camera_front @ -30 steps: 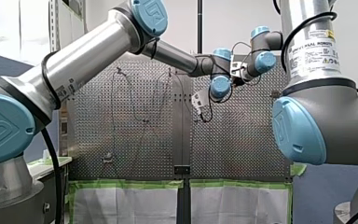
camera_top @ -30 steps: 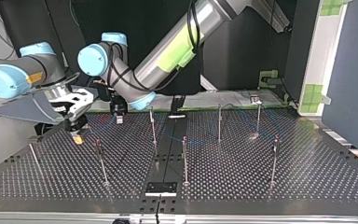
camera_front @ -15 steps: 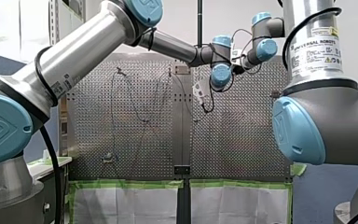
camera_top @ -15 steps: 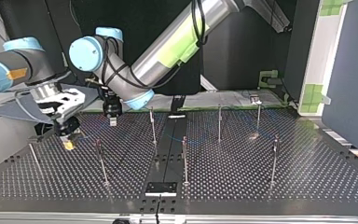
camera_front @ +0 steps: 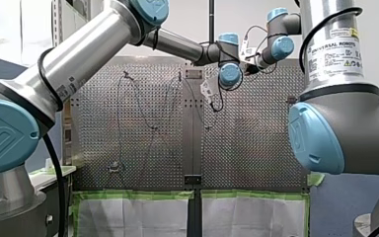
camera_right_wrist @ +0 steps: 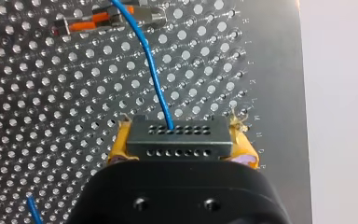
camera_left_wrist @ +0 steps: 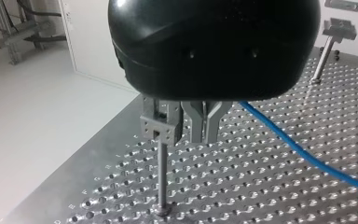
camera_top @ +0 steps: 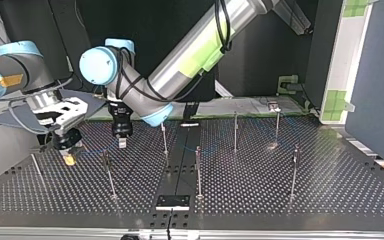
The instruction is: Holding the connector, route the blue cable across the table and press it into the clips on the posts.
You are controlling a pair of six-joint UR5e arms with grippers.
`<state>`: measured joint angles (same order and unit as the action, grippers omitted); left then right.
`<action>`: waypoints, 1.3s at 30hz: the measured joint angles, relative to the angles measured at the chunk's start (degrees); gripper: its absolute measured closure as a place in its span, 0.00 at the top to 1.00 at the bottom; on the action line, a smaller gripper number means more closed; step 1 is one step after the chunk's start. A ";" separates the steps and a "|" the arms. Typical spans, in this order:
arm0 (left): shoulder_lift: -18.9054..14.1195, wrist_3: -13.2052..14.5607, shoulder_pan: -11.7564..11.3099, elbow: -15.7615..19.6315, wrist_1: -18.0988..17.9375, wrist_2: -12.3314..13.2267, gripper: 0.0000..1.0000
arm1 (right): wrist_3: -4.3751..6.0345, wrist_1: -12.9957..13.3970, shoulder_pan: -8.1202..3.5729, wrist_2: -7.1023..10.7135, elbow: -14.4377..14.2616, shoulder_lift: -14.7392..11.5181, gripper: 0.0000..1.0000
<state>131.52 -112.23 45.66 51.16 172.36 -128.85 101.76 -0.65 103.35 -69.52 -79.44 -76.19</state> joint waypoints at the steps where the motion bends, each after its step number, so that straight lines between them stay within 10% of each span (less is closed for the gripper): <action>1: 0.03 0.13 -0.30 0.00 -0.45 0.42 0.00 | 0.08 0.01 -0.07 -0.01 0.00 0.01 0.00; 39: 0.09 0.53 -7.68 3.32 -9.89 13.24 0.00 | 0.18 1.28 -2.90 4.88 2.98 3.45 0.00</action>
<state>131.61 -111.71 37.98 54.49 162.47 -115.61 101.94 0.63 100.45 -64.64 -76.46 -72.75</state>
